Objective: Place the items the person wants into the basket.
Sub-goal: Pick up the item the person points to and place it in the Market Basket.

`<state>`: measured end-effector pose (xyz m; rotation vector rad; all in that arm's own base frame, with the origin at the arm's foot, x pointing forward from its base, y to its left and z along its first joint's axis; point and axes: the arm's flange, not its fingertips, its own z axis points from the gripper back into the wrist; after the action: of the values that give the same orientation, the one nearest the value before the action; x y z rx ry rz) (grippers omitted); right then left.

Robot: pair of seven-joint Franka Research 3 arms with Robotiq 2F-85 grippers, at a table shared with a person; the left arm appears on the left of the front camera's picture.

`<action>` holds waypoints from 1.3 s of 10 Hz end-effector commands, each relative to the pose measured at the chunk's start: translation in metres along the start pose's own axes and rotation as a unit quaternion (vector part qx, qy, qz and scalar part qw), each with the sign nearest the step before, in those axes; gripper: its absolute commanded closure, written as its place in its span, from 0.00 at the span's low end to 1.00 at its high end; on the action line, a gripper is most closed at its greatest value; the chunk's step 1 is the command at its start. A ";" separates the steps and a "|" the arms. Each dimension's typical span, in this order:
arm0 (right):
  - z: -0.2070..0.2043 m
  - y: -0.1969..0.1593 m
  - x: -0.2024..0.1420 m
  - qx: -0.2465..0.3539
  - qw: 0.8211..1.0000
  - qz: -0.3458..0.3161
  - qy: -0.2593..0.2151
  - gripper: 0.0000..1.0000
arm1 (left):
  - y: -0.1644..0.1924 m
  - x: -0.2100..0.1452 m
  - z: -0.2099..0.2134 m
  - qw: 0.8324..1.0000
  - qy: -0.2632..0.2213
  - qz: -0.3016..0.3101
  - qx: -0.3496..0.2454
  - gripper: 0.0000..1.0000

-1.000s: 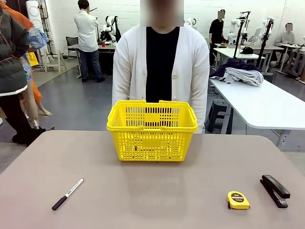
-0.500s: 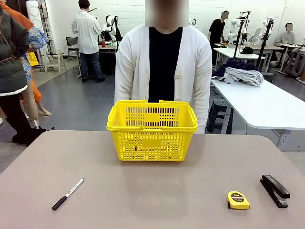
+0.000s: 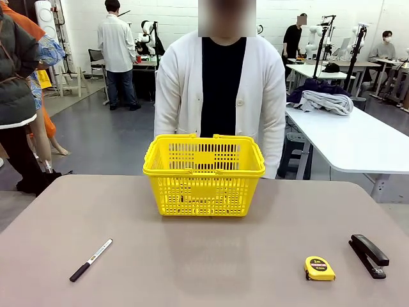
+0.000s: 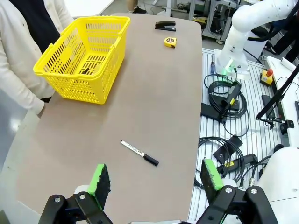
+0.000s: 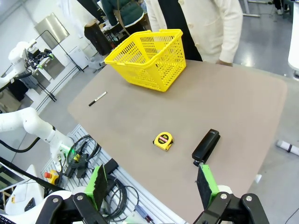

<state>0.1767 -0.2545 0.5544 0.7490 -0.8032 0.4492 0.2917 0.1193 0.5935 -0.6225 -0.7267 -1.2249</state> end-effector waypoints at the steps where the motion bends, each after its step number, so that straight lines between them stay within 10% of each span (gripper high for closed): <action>1: 0.000 -0.001 0.001 0.005 1.000 0.006 -0.010 0.00 | 0.001 0.000 0.004 1.000 -0.008 -0.012 -0.002 0.00; 10: 0.000 0.000 0.000 0.000 1.000 0.000 0.000 0.00 | 0.001 0.000 0.004 1.000 -0.008 -0.012 -0.002 0.00; 13: -0.056 0.046 0.048 -0.186 0.961 -0.001 0.205 0.00 | 0.001 0.000 0.004 1.000 -0.008 -0.012 -0.002 0.00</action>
<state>0.1975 -0.2144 0.5877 0.4282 -0.6452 0.4505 0.2911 0.1206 0.5949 -0.6237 -0.7254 -1.2293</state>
